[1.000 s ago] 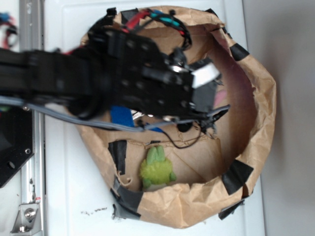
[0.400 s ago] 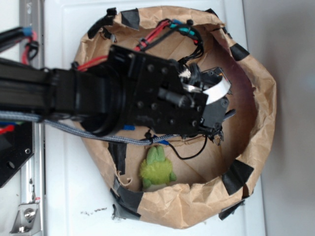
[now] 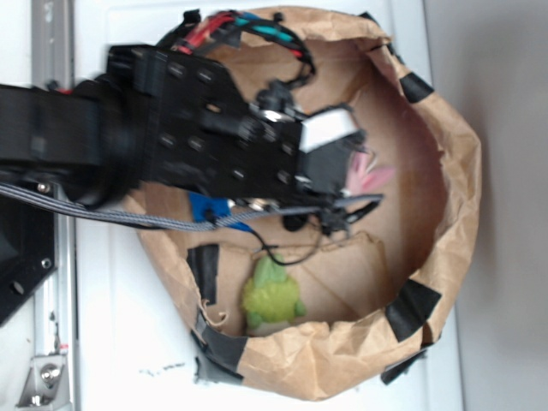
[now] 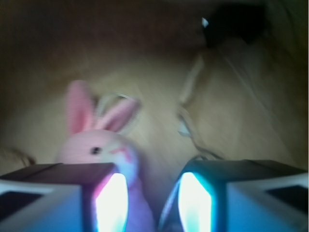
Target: Grab the silver keys.
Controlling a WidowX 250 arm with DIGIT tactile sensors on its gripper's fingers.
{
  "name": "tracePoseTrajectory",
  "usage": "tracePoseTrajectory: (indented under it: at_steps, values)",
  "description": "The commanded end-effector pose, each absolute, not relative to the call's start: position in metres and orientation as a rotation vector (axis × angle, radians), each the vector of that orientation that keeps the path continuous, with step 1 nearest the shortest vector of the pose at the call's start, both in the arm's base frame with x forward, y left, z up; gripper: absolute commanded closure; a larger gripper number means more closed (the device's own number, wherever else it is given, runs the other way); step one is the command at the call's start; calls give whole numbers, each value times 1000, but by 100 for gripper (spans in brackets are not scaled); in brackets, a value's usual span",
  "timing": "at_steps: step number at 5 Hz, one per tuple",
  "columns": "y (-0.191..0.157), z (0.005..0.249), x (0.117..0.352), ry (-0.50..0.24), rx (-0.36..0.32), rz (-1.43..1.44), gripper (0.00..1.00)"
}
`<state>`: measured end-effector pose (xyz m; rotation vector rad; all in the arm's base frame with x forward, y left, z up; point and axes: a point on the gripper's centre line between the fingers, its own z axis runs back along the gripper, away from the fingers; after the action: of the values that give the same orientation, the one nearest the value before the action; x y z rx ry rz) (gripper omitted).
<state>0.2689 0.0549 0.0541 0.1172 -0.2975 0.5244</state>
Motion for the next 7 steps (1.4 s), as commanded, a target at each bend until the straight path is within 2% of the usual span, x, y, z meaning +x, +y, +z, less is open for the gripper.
tracePoseTrajectory:
  at_steps: [1,2,6,7]
  values:
    - [70,67,267,-298,72,519,0]
    - [70,66,263,-270,49,500,0]
    - [70,66,263,-270,49,500,0]
    - [66,45,281,-310,74,526,0]
